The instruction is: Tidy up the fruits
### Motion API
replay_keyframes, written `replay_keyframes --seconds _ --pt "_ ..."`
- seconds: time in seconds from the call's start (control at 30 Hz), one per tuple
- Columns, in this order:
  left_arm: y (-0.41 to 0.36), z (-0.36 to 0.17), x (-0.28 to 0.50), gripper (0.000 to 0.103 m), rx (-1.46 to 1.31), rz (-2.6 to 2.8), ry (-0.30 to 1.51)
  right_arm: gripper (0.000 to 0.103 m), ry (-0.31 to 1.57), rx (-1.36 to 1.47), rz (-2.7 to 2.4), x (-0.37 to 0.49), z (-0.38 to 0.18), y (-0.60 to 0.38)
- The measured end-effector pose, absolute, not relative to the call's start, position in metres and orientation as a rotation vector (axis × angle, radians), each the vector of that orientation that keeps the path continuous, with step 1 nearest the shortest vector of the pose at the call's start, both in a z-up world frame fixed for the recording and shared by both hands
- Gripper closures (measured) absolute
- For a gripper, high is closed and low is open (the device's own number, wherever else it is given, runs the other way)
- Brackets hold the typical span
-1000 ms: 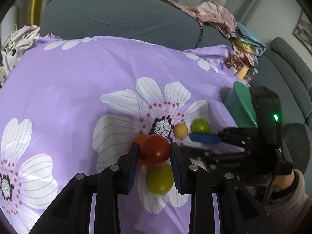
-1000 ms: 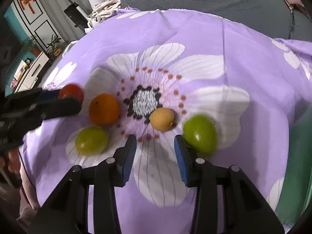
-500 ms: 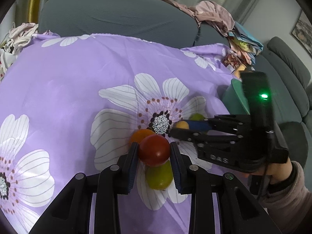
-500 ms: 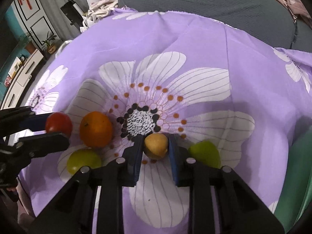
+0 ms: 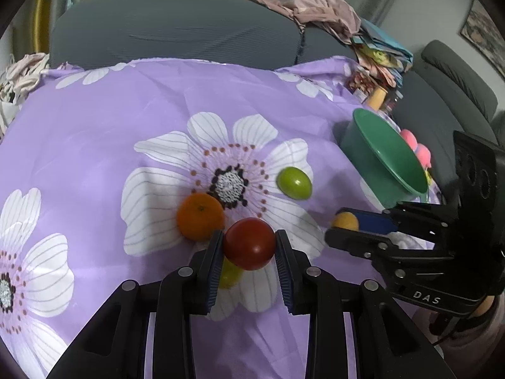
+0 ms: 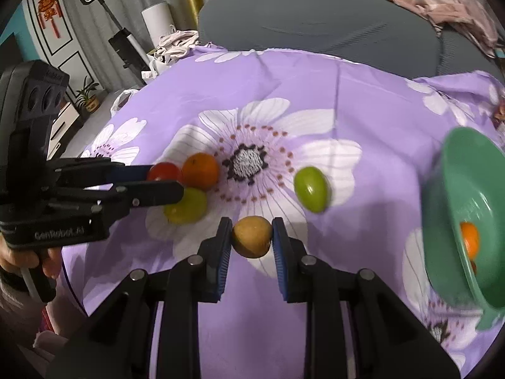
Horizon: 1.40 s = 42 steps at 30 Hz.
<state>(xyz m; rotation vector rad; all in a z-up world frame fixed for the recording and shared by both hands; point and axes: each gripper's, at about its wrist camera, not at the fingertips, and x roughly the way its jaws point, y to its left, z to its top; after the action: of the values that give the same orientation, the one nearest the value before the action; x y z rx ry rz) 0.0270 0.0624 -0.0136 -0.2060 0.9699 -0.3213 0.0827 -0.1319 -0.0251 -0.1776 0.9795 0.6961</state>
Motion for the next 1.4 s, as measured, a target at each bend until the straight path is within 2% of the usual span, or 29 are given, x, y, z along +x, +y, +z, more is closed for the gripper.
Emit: replay_keyframes --seconds 0.6,1.13,1.4 --pt "0.033 -0.004 0.008 0.072 -0.151 -0.327 0.990 0.077 0.904 -0.111 0.646 0.055 -0.009 -0.180" --pt "-0.002 -0.056 0.024 0.071 -0.013 -0.348 1.110 0.077 0.925 -0.076 0.640 0.057 -0.021 -0.193" --pt "0.004 -0.054 0.020 0.072 -0.031 -0.331 1.111 0.077 0.922 -0.061 0.634 0.060 -0.022 -0.198"
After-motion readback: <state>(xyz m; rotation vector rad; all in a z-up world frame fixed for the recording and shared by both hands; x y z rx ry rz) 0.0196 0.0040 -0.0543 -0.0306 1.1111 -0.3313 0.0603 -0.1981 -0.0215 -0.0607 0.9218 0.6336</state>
